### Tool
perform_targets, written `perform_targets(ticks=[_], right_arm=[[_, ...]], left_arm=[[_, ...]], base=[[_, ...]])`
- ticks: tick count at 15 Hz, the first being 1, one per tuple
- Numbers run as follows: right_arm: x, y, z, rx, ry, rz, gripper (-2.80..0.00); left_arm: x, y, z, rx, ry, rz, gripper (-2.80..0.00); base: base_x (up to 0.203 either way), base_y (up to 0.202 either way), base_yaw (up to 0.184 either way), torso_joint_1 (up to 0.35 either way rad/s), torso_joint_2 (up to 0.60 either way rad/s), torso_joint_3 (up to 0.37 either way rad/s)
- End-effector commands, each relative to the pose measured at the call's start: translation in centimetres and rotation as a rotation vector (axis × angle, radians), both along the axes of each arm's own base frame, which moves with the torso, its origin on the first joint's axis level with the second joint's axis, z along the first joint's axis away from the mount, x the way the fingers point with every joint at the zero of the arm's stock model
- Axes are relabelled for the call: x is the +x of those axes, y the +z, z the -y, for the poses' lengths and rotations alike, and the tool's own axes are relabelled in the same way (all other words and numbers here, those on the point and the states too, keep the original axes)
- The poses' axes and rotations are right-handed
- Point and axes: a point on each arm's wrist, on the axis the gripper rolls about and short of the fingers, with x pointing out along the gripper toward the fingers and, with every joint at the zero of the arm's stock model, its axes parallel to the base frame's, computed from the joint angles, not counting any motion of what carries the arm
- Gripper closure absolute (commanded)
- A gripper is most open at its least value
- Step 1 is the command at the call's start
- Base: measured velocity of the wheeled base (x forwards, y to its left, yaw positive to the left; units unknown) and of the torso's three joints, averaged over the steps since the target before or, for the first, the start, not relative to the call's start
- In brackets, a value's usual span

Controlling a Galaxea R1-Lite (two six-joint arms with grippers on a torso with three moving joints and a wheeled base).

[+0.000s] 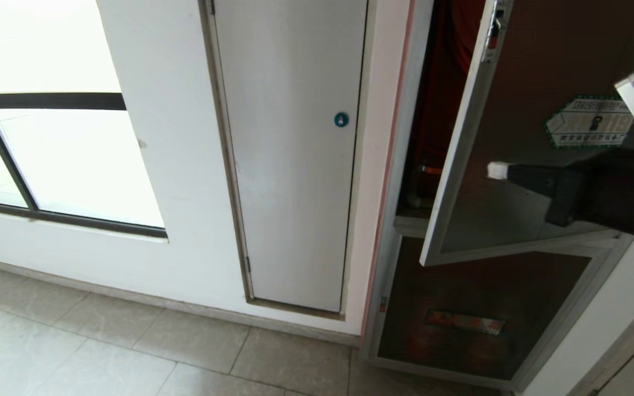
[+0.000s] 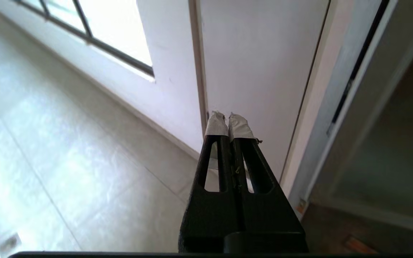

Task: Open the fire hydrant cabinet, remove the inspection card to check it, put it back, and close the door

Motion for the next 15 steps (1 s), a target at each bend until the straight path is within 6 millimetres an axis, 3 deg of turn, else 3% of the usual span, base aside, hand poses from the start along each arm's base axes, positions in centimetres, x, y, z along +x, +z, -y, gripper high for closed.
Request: perform_targets(ticks=[1, 9, 15], right_arm=[[4.0, -1.0, -2.8, 0.015, -0.051, -0.040, 0.00], [13.7, -2.5, -11.8, 0.177, -0.578, 0.165, 0.00], [17.5, -3.8, -13.3, 0.238, -0.784, 0.414, 0.00]], left_arm=[[0.1, -0.2, 0.0, 0.000, 0.000, -0.008, 0.00], [0.1, -0.2, 0.0, 0.000, 0.000, -0.008, 0.00], [0.1, -0.2, 0.0, 0.000, 0.000, -0.008, 0.00]], base=[[0.000, 0.000, 0.000, 0.000, 0.00, 0.000], [0.000, 0.000, 0.000, 0.000, 0.00, 0.000], [0.000, 0.000, 0.000, 0.000, 0.00, 0.000]])
